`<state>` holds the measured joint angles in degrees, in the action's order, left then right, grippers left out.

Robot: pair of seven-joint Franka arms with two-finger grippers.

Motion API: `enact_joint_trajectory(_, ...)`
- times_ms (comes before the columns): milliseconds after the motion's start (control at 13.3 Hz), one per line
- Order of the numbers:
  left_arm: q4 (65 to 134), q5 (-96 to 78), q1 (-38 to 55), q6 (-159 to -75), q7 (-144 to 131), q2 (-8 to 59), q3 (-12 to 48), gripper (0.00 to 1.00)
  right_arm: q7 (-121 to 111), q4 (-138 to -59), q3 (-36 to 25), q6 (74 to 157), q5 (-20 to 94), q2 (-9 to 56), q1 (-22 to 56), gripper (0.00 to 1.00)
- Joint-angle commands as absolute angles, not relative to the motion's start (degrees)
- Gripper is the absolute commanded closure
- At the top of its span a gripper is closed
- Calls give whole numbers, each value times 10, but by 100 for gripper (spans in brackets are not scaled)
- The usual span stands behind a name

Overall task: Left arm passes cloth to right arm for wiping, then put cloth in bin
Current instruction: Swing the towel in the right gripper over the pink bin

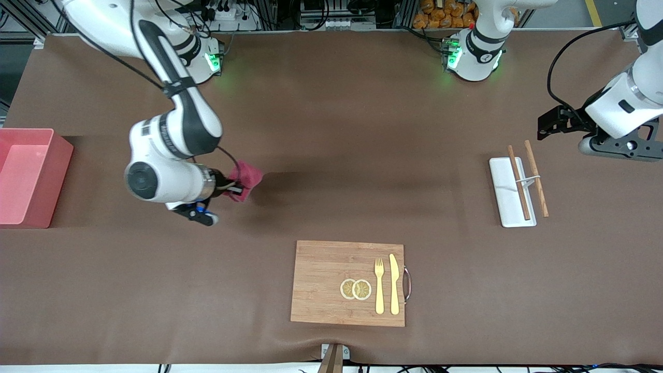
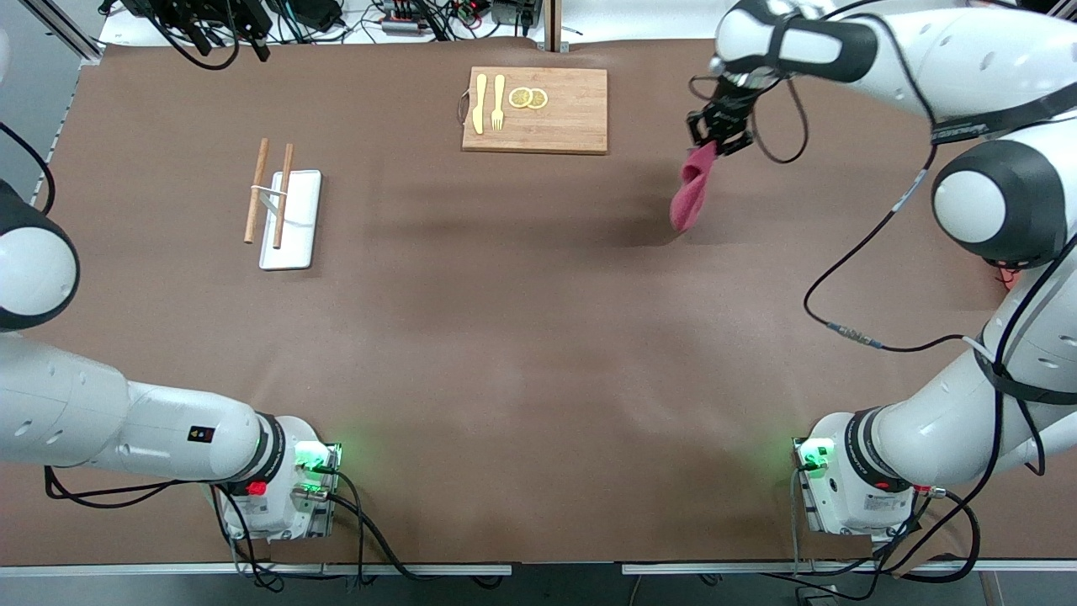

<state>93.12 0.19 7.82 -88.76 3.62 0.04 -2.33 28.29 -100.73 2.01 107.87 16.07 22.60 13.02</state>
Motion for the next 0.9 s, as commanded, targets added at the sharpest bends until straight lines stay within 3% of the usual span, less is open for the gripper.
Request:
enact_joint_trajectory(0, 929, 22, 84, -882, 46, -20, -12, 0, 206, -1008, 25, 1050, 145, 165, 67, 100)
enact_joint_trajectory(375, 911, 24, 82, -901, 30, -14, 17, 0, -80, -992, 17, 1035, 104, 121, -61, 100)
enact_joint_trajectory(601, 912, -4, 61, -901, 33, -18, 15, 0, -253, -910, 18, 946, 41, 128, -163, 100)
enact_joint_trajectory(826, 912, -4, 62, -899, 33, -20, 18, 0, -435, -893, 18, 951, 15, 141, -268, 100)
